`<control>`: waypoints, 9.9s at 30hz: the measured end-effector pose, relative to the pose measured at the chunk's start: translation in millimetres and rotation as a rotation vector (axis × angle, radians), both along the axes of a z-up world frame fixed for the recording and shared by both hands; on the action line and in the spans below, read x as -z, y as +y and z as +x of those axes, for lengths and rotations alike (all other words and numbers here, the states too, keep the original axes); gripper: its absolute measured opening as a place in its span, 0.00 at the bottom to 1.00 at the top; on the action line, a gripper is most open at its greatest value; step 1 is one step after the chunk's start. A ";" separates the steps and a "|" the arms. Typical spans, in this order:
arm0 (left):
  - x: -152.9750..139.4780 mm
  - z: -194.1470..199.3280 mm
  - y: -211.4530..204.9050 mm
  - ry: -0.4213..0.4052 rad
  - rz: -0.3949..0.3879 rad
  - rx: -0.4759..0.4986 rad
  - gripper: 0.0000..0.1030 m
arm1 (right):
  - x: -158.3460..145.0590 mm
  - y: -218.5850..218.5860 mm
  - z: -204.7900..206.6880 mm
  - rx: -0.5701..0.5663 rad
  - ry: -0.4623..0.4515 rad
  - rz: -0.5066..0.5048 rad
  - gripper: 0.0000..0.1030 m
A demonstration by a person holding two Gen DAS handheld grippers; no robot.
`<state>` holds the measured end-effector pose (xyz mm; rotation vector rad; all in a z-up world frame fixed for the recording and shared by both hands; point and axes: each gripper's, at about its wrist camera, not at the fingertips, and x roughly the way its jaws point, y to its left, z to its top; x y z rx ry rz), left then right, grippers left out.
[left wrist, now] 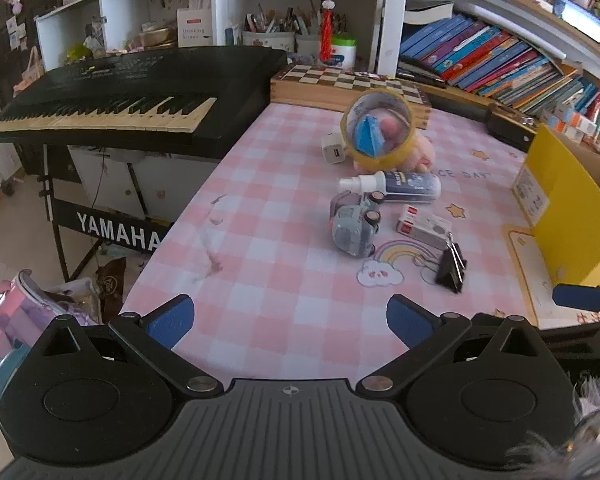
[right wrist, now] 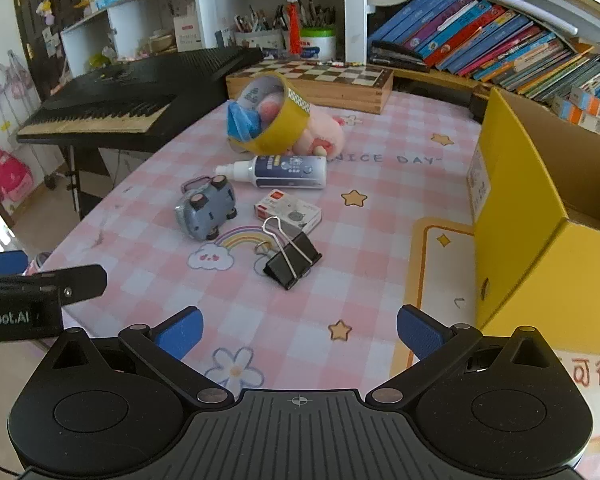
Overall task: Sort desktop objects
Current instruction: 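Grasp the grey toy truck with the left gripper while the right gripper grasps the black binder clip, then carry the toy truck and binder clip with both grippers toward the yellow box, then lower the truck into the yellow box and open the left gripper while the right gripper releases the clip, then withdraw both tools from the yellow box back toward the table objects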
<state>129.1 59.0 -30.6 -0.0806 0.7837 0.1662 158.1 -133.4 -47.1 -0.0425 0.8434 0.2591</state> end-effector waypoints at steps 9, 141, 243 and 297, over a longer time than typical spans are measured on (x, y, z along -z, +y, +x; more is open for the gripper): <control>4.4 41.4 5.3 -0.008 -0.057 0.043 1.00 | 9.7 9.5 27.3 -0.113 -0.009 0.010 0.98; -14.8 -111.3 -139.8 0.051 -0.321 0.733 0.40 | -27.7 -106.1 -218.8 0.467 -0.040 0.099 0.38; -28.7 182.7 -333.4 0.074 -0.003 0.626 0.40 | -35.0 -262.2 94.8 -0.143 -0.028 -0.235 0.38; -66.2 91.9 -284.5 -0.153 -0.031 0.424 1.00 | -74.0 -279.8 13.8 0.133 -0.217 -0.073 0.42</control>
